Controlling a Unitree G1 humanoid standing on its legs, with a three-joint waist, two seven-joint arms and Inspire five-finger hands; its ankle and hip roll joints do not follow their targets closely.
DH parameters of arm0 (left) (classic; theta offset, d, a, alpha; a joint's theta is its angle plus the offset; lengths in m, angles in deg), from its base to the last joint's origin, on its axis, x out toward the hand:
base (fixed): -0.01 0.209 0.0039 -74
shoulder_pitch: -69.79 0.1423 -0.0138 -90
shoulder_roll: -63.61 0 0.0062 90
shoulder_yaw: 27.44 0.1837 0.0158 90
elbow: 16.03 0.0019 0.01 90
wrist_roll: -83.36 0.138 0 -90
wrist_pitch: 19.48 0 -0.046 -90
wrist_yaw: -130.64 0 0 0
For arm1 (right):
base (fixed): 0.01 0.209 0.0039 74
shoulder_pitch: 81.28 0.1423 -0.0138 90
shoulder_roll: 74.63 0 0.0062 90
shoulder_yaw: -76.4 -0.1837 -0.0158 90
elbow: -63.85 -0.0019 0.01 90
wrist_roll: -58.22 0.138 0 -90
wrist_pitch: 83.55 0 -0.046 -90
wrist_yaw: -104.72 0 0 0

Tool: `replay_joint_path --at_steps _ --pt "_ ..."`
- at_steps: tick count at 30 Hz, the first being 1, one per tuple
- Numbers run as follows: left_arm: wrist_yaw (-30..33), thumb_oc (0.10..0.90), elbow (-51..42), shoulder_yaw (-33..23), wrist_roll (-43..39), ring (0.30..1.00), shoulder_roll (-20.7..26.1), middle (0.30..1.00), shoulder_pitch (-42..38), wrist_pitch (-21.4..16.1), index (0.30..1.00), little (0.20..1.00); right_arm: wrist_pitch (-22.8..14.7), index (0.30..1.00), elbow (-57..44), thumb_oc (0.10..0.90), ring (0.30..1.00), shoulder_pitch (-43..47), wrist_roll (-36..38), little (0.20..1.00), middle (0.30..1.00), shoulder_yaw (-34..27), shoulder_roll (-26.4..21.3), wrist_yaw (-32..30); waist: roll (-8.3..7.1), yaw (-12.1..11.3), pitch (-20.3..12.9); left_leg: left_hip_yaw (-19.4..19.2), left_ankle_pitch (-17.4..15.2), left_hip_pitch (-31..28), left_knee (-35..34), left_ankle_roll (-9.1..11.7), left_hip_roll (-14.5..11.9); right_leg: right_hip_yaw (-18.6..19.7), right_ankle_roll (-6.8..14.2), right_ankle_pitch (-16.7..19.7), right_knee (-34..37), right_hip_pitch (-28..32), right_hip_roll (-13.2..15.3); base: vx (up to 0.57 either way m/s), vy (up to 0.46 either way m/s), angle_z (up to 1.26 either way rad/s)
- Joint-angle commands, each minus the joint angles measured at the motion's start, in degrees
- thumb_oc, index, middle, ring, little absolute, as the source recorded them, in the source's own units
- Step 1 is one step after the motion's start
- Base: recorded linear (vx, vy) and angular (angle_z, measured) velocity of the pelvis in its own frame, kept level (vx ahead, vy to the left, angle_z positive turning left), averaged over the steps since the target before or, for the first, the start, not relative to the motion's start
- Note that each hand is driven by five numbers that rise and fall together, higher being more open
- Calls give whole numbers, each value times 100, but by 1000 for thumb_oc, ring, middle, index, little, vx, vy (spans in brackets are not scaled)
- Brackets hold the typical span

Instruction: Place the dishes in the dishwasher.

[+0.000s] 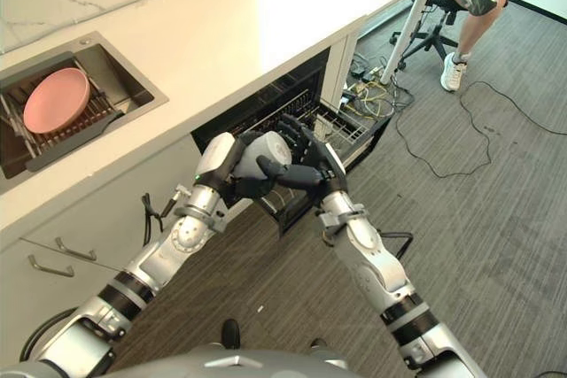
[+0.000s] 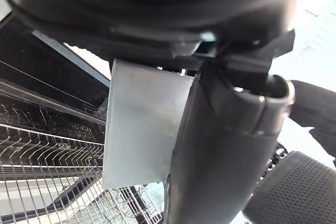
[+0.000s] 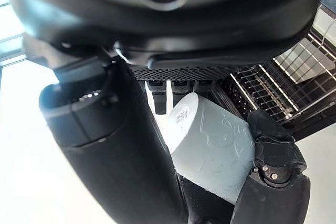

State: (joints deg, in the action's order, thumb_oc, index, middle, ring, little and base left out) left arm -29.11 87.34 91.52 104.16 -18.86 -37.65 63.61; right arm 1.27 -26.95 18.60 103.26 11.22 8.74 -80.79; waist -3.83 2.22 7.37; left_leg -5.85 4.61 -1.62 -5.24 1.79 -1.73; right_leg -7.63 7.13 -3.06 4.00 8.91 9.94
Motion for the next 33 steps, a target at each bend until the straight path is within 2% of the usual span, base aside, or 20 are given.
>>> replay_joint_path --at_steps 1,8,9,10,11,12,13,33 --pt "395 400 110 212 244 300 -268 300 -1306 -402 300 300 -270 900 -287 800 900 678 -97 900 900 218 290 268 -147 -166 -289 -67 -630 -332 87 212 -369 126 458 353 -175 -227 536 0 0 0" --pt "455 400 73 249 429 300 -236 300 -1389 -350 300 300 -121 900 91 800 900 721 -128 900 900 371 303 304 -188 -193 -273 -57 -651 -353 65 219 -385 127 460 334 -149 -227 512 0 0 0" --pt "455 400 74 249 430 300 -237 300 -1391 -350 300 300 -121 789 92 726 789 723 -129 789 789 370 303 305 -187 -193 -270 -57 -651 -355 65 219 -385 127 460 334 -150 -226 512 0 0 0" --pt "464 400 69 263 464 300 -233 300 -1416 -360 300 300 -93 747 154 698 747 732 -180 747 747 397 288 328 -187 -194 -264 -54 -654 -360 61 217 -387 123 460 327 -148 -223 509 0 0 0" --pt "463 400 58 272 475 300 -229 300 -1429 -358 300 300 -77 585 174 590 585 750 -198 585 585 407 288 320 -186 -193 -263 -57 -657 -360 57 217 -387 124 460 326 -140 -221 508 0 0 0" --pt "463 400 58 272 475 300 -229 300 -1430 -358 300 300 -77 359 175 439 359 752 -198 359 359 407 289 320 -186 -193 -262 -58 -658 -360 57 217 -388 125 459 327 -139 -220 508 0 0 0" --pt "465 400 49 282 484 300 -233 300 -1436 -355 300 300 -66 300 190 400 300 765 -244 300 300 414 289 305 -186 -192 -263 -58 -659 -365 57 217 -388 125 459 325 -137 -217 508 0 0 0" --pt "537 400 -54 333 551 300 -166 300 -1466 -366 300 300 -161 300 270 400 300 694 -1096 300 300 68 484 -170 -172 -166 -310 -37 -712 -442 27 178 -379 130 479 319 -128 -186 507 0 0 0"
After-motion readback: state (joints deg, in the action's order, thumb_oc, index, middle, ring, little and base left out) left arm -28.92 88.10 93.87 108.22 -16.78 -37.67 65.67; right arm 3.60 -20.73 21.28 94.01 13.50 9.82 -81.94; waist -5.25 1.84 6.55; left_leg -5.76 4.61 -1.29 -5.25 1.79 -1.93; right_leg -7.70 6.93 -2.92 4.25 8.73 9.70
